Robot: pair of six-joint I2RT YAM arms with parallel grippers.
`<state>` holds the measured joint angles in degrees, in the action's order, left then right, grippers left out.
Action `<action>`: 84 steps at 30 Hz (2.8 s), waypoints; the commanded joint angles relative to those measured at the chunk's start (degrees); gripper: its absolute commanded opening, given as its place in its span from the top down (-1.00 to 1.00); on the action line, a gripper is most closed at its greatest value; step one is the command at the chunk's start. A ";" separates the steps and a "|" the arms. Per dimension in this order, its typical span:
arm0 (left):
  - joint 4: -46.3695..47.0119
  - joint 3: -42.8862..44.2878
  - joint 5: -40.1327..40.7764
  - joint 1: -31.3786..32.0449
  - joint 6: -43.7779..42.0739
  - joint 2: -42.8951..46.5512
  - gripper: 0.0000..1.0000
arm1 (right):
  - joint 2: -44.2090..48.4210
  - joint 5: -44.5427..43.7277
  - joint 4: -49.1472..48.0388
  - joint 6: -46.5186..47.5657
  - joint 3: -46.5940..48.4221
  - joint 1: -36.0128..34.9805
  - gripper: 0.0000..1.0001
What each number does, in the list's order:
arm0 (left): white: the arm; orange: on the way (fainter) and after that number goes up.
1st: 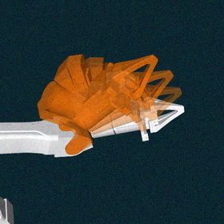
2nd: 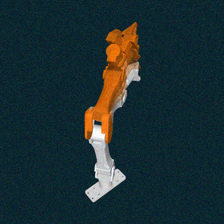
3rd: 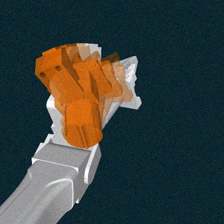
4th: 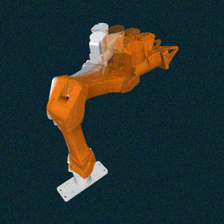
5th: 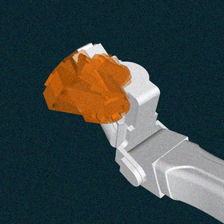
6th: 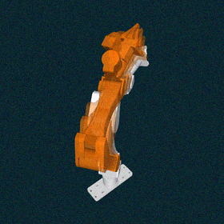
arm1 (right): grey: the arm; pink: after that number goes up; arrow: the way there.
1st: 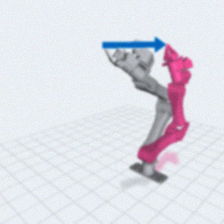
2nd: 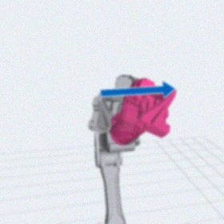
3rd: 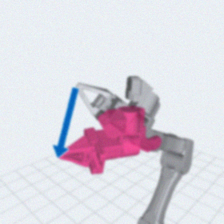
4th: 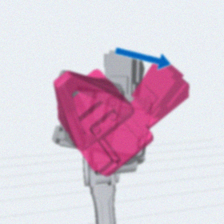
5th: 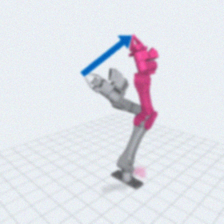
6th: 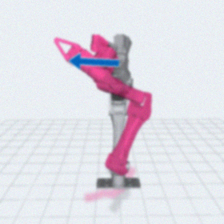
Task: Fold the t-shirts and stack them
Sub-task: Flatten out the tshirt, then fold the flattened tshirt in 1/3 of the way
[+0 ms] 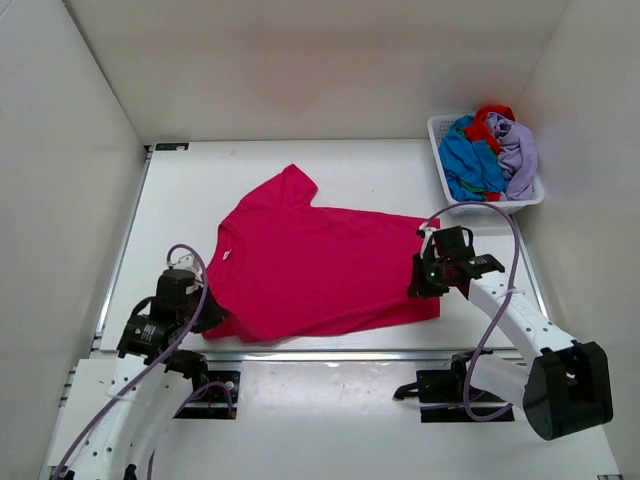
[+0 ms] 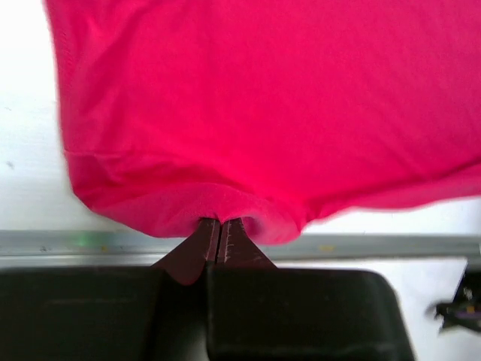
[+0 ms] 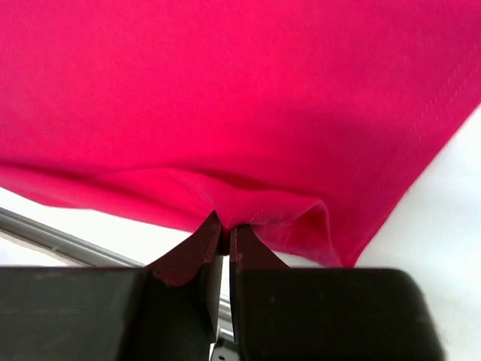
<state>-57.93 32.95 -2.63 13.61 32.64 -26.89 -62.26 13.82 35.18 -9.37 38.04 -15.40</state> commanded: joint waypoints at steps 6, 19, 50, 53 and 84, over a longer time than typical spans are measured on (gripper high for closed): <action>-0.35 3.87 -4.14 -1.56 -2.94 -3.24 1.00 | -1.64 -3.71 8.15 -4.43 4.49 -3.67 1.00; 13.09 11.52 2.46 -0.95 -6.01 -19.77 1.00 | 3.46 -1.52 13.77 -6.63 6.87 5.37 1.00; 24.62 15.13 2.55 -2.89 -8.21 -33.13 1.00 | 7.25 -0.73 15.63 -10.33 0.89 11.44 0.85; 25.50 15.74 2.55 -2.97 -8.21 -34.97 1.00 | 5.49 0.50 14.48 -9.36 0.98 13.11 0.84; 33.40 20.75 2.99 -2.53 -10.14 -48.16 0.06 | 2.05 -1.35 7.10 -9.88 2.92 14.61 0.02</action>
<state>-28.14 51.05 -0.14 10.66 23.14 -75.44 -60.97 13.13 43.22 -19.42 39.11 -0.62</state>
